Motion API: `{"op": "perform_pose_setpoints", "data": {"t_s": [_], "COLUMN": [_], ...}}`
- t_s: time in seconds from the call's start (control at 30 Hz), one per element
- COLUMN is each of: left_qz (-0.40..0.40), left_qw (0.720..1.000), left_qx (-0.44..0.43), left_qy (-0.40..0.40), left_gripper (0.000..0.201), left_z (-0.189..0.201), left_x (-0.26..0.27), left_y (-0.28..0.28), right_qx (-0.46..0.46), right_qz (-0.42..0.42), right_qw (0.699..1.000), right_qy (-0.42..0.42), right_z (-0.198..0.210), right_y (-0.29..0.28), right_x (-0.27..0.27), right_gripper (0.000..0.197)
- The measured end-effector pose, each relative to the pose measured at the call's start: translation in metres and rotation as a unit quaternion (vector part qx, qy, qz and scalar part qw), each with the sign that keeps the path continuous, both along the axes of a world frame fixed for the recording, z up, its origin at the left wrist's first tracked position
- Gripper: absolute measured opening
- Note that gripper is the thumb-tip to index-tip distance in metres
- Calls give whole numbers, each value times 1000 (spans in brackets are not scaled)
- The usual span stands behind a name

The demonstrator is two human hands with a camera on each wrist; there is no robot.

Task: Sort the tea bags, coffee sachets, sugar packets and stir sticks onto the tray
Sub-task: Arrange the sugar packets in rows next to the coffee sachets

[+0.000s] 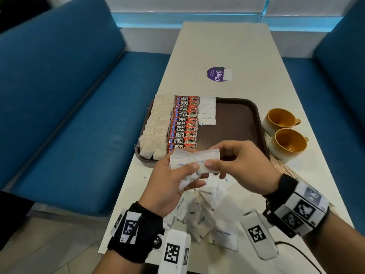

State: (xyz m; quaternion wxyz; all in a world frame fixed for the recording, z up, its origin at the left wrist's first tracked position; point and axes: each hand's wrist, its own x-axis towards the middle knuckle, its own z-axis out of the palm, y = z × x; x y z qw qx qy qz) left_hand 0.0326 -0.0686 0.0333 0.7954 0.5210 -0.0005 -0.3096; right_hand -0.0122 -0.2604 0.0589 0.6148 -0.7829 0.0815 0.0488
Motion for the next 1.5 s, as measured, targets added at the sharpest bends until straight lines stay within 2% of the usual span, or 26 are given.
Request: {"op": "perform_pose_setpoints", "data": {"t_s": [0.2,0.33,0.47,0.67,0.8,0.9,1.1,1.23,1.5], "left_qz": [3,-14,-2,46,53,45,47,49,42], "left_qw": [999,996,996,996,995,996,994,993,992], "left_qx": [50,81,84,41,-2,-15,-35,-41,-53], "left_qy": [22,19,24,60,84,82,87,96,106], "left_gripper": [31,23,26,28,19,27,29,31,29], "left_z": [3,2,1,-6,-16,-21,-26,-29,-34], "left_x": [-4,-3,-2,8,18,23,29,33,35], "left_y": [-1,-1,-2,2,10,12,7,7,8], "right_qx": [100,124,136,148,82,27,-90,-127,-145], "right_qz": [-57,-49,-50,-101,-159,-188,-148,-137,-198], "right_qw": [993,991,989,984,984,982,980,974,956], "right_qy": [-9,-2,2,1,-4,17,101,126,158], "right_z": [-4,-6,-11,-21,-28,-40,-69,-83,-82], "right_y": [9,12,10,-6,-31,-49,-74,-80,-74], "right_x": [-10,-12,-11,12,49,87,145,163,176], "right_gripper": [41,39,36,21,19,18,18,23,31]}}
